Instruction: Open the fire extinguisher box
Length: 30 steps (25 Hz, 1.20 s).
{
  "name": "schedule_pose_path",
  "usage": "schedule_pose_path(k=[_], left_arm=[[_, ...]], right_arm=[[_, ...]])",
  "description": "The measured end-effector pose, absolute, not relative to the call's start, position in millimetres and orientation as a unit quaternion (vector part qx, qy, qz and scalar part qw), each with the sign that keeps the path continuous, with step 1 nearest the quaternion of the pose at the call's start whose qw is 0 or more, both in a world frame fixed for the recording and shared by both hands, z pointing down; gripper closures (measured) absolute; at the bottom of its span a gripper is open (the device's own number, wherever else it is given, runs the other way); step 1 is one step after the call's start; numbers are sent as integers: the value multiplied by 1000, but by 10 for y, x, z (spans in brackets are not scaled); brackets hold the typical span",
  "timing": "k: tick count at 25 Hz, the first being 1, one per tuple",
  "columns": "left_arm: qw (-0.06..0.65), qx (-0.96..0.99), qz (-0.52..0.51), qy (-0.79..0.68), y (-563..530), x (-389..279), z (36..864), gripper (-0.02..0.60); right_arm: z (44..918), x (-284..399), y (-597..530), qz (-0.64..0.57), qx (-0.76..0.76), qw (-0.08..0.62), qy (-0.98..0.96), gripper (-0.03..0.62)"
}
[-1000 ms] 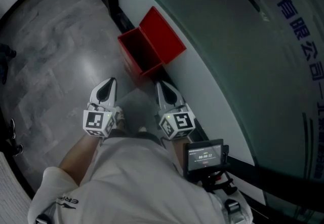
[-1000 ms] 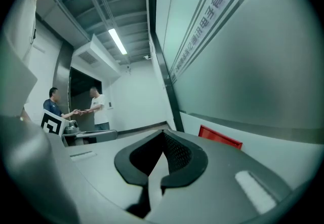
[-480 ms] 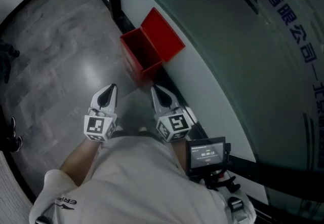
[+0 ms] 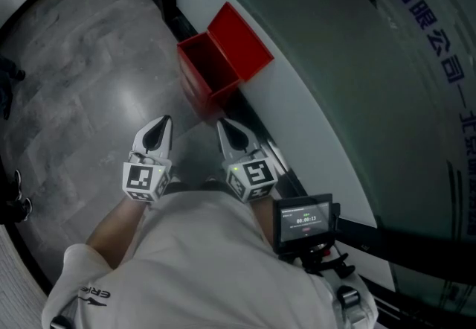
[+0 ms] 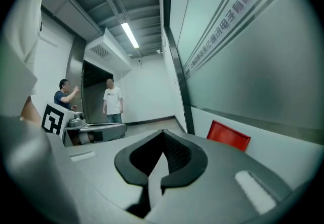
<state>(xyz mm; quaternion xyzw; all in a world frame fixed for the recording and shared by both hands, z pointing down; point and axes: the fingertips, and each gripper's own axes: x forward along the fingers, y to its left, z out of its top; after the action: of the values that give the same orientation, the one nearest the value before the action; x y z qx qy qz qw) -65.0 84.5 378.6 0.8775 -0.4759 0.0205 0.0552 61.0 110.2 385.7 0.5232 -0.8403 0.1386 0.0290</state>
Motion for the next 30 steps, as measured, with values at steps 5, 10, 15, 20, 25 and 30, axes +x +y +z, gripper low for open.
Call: schedule_pose_path(k=[5,10,15,20,25,30], left_arm=[[63,873,22,-482,861,-742,3851,580],[56,872,23,-485,840,-783,3837,580],[60,869,23,-490,804,-815,3875,579],[58,869,21,-492,767,-806,3840,580],[62,868,24,-492,724,-804,3840,580],[58,870,26,-489,680,-810,3819,580]], right_arm=[[3916,563,1103,140,520,34,-842,583],[3920,506,1040,141,515,38,-844,583],[3915,458,980,138,510,40,-848,583],[3880,439,927,137,508,41,-850,582],[3893,455,880,139,508,38,-849,583],[3888,434,835,137,507,40,-850,582]])
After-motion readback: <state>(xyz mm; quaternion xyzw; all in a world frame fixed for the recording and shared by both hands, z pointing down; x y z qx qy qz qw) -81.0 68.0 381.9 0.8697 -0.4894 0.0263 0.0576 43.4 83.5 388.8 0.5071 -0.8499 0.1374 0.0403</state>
